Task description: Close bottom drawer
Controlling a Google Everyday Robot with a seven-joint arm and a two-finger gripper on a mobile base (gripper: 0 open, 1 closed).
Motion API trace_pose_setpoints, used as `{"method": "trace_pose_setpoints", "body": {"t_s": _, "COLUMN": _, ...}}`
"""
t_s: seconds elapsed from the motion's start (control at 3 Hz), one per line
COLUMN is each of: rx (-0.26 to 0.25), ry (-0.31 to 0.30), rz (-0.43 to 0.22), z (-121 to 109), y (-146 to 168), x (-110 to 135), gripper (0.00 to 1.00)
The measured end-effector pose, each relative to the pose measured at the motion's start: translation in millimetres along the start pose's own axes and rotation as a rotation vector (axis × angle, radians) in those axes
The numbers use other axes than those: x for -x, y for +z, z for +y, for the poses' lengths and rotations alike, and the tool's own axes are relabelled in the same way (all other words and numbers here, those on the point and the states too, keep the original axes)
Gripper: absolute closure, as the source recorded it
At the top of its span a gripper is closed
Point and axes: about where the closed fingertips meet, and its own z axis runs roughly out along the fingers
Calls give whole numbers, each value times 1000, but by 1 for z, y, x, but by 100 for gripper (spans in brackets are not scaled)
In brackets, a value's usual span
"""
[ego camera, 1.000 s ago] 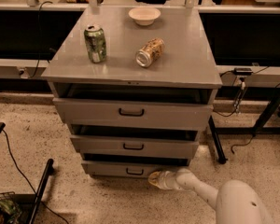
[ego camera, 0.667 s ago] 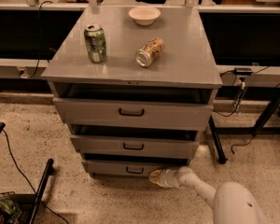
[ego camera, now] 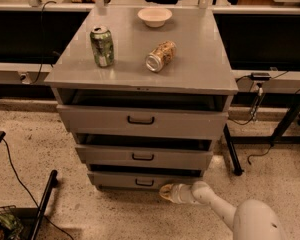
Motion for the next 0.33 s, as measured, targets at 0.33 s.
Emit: {"method": "trace_pose_setpoints", "body": {"t_s": 0.33, "rx": 42, "ry": -5, "rz": -62, "z": 26, "y": -22, "x": 10, "gripper": 100}}
